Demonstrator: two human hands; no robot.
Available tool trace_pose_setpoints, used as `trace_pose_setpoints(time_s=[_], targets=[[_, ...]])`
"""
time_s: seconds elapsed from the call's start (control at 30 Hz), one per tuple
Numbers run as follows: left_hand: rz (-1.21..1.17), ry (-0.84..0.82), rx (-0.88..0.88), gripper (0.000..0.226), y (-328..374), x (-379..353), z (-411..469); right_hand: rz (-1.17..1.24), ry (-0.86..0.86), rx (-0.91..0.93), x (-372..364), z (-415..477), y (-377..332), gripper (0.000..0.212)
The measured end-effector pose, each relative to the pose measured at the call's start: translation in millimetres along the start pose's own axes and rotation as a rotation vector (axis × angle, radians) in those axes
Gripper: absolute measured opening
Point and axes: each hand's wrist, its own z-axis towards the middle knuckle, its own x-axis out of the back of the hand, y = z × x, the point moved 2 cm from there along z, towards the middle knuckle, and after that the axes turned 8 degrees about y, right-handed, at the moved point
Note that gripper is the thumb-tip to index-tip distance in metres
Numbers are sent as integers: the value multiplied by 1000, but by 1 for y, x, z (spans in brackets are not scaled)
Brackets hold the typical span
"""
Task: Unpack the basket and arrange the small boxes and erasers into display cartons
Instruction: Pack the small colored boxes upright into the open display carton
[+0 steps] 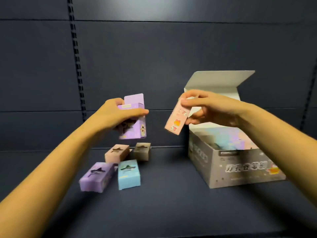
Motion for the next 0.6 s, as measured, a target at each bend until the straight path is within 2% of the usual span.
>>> trace_pose_setpoints(time_s=[0.13, 0.27, 0.4, 0.5, 0.53, 0.6], targets=[[-33, 11, -41, 44, 37, -59, 1, 72, 57, -73, 65, -31, 12, 9], [-63, 3, -83, 45, 69, -110, -1, 257, 126, -120, 117, -47, 32, 19], [-97, 11, -95, 47, 94, -154, -4, 468, 100, -129, 156, -56, 52, 28], [-107, 19, -82, 44, 104, -178, -6, 540, 72, -131, 178, -58, 69, 36], [-108, 20, -79, 43, 105, -179, -7, 540, 64, -136, 181, -57, 74, 37], [-86, -9, -75, 42, 104, -182, -7, 519, 63, -141, 182, -56, 81, 23]])
